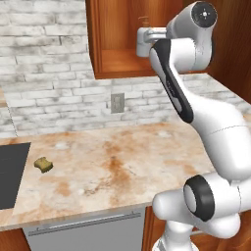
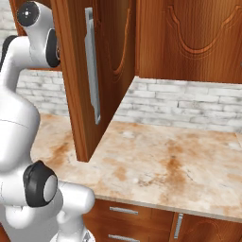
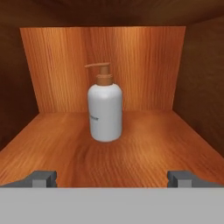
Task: Locate and retrieve the soap dispenser and sponge from the cabinet. Place them next to the sink.
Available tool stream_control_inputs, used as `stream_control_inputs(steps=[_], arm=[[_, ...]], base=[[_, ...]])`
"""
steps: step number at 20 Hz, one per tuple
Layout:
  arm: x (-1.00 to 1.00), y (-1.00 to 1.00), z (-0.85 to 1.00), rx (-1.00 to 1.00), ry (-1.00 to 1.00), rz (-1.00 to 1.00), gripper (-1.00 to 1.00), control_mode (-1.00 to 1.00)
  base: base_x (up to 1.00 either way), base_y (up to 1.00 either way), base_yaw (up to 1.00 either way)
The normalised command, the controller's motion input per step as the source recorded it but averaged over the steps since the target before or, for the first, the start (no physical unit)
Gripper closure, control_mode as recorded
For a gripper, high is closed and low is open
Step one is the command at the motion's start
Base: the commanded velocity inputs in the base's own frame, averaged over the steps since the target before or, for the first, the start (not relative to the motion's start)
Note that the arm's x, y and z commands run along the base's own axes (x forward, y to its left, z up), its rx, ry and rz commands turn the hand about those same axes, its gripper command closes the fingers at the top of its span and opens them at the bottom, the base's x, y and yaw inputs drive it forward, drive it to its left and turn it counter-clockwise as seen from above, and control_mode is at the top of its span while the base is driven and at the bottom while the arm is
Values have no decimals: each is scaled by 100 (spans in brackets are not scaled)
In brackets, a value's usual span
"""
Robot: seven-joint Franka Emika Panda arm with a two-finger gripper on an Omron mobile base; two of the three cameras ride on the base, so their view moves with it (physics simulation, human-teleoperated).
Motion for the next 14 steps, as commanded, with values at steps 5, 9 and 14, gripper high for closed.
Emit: stream_control_inputs(steps=[5,9,14], arm=[[36,0,12,0,0,0,-100,-100],[13,-7,-2,0,2,0,-100,-100],[12,0,-15,1,-3,0,-100,-100]], base=[[0,0,0],[0,0,0],[0,0,0]])
